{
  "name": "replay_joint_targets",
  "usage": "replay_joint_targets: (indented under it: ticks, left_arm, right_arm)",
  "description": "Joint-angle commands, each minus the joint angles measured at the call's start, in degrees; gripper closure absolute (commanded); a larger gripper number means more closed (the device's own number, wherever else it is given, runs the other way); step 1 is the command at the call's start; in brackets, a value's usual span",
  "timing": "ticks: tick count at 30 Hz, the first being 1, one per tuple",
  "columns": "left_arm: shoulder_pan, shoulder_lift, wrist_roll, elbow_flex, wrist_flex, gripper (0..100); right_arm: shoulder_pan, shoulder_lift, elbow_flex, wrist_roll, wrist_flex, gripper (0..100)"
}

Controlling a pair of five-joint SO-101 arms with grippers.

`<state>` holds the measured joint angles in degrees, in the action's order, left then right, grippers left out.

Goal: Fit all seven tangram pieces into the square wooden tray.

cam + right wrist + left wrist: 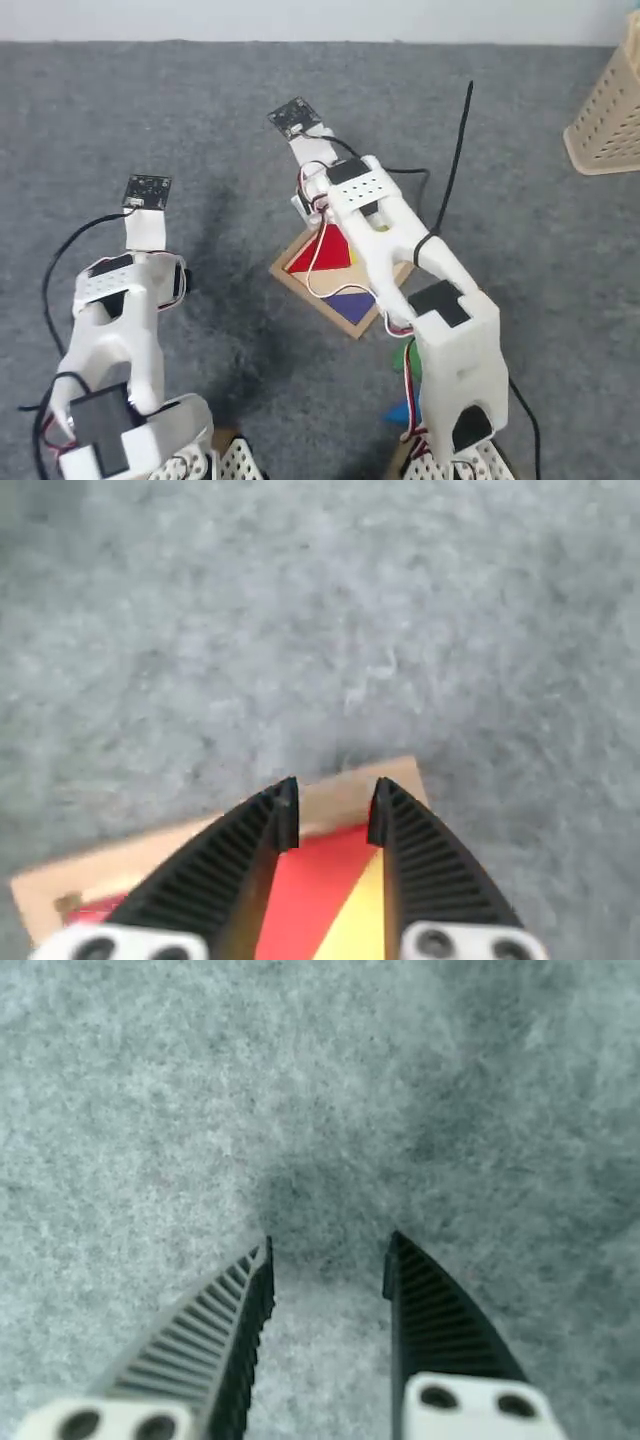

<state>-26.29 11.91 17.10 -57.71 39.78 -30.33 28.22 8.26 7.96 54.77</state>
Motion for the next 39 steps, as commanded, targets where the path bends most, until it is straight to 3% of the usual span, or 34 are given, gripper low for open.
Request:
replay_joint_targets:
  ticks: [1,5,9,13,18,29,34,39]
  left_arm:
    - [0.4,3.1,0.8,0.1,-0.9,82]
    - [0.4,3.1,0.8,0.1,-0.9,82]
    - [0.4,3.1,0.8,0.1,-0.9,82]
    - [0.4,3.1,0.8,0.1,-0.9,82]
    - [0.4,3.1,0.9,0.1,-0.9,82]
    - [0.4,3.1,0.9,0.1,-0.9,82]
    - [0.4,3.1,0.9,0.1,-0.9,82]
    - [0.4,3.1,0.9,0.1,-0.9,82]
  right_arm:
    - [1.4,-13.5,2.7,-1.2,7.8,87.6]
    - [3.9,-24.0,-4.5,-6.6,16.0,87.6]
    - [5.0,-29.5,-17.9,-10.6,15.9,87.2]
    - [5.5,-30.4,-26.8,-21.4,13.1,86.3]
    - [7.9,-26.9,-28.0,-27.4,12.0,72.1]
    - [9.5,-15.5,-24.8,-28.8,11.2,78.1]
    - [10.7,-12.0,-22.5,-28.7,11.2,89.5]
    - [14.5,-8.7,-16.6,-21.5,11.2,95.7]
